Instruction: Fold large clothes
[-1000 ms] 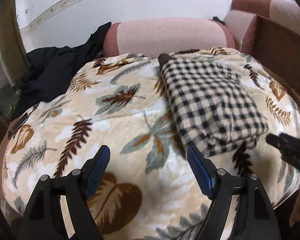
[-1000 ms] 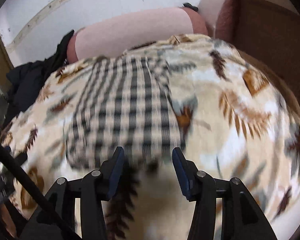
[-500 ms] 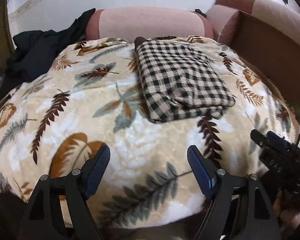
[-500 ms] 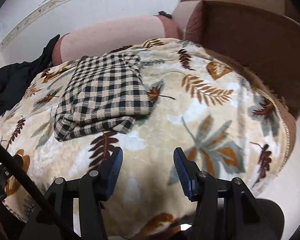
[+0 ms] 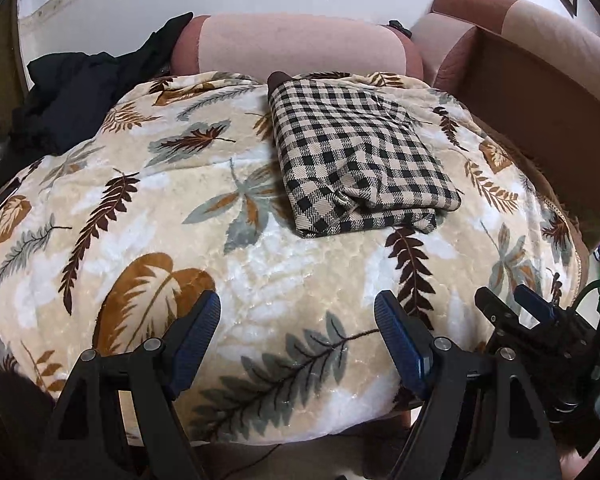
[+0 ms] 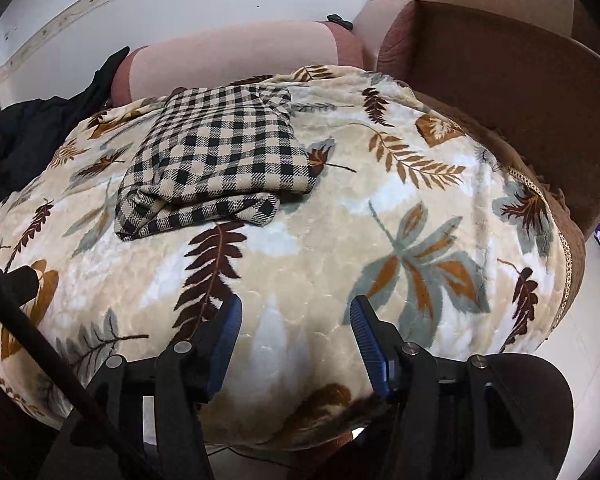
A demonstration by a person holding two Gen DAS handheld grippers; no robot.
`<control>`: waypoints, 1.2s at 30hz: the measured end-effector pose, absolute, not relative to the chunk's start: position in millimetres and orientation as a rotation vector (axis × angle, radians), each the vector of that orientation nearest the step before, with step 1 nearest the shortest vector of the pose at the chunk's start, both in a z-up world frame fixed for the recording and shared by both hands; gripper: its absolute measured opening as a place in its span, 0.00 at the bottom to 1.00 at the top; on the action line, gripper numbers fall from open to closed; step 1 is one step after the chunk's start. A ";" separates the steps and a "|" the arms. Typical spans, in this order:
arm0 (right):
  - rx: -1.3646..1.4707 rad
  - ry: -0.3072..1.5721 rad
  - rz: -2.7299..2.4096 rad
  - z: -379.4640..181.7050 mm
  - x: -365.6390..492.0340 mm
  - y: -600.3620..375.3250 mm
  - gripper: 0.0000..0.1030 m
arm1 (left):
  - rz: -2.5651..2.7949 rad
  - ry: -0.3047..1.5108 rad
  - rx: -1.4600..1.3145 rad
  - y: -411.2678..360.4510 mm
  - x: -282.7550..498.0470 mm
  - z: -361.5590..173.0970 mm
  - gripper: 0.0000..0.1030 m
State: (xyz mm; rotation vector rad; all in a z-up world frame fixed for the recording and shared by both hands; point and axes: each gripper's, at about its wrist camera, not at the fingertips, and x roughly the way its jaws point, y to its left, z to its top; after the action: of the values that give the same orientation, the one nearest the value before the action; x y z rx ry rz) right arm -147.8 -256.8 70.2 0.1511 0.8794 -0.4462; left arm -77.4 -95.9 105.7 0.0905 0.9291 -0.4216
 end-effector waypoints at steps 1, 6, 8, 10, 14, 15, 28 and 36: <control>0.150 0.879 -0.448 69.6 -147.7 -256.5 0.59 | -0.422 0.930 0.090 -95.9 -77.6 105.2 0.76; 0.141 0.882 -0.451 67.1 -146.7 -256.3 0.59 | -0.433 0.937 0.090 -97.0 -77.5 102.6 0.76; 0.139 0.885 -0.449 65.8 -145.9 -256.7 0.60 | -0.436 0.944 0.093 -98.1 -76.8 100.9 0.76; 0.135 0.886 -0.448 65.1 -145.0 -256.4 0.60 | -0.436 0.951 0.095 -98.8 -76.2 98.8 0.76; 0.116 0.889 -0.440 62.8 -143.4 -252.0 0.60 | -0.428 0.959 0.095 -98.3 -74.8 96.1 0.76; 0.112 0.890 -0.438 62.3 -143.0 -251.0 0.60 | -0.427 0.961 0.094 -98.3 -74.5 95.5 0.76; 0.051 0.900 -0.411 55.5 -137.1 -235.2 0.63 | -0.425 1.004 0.081 -98.1 -68.2 84.6 0.76; 0.056 0.903 -0.410 55.0 -134.9 -234.2 0.64 | -0.417 1.037 0.068 -96.5 -63.0 75.8 0.76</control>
State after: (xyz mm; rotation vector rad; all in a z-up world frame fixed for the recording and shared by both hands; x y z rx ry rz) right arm -134.9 -234.2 55.0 0.0560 0.9031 -0.4096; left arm -63.0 -96.5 75.8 0.0675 1.0371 -0.4175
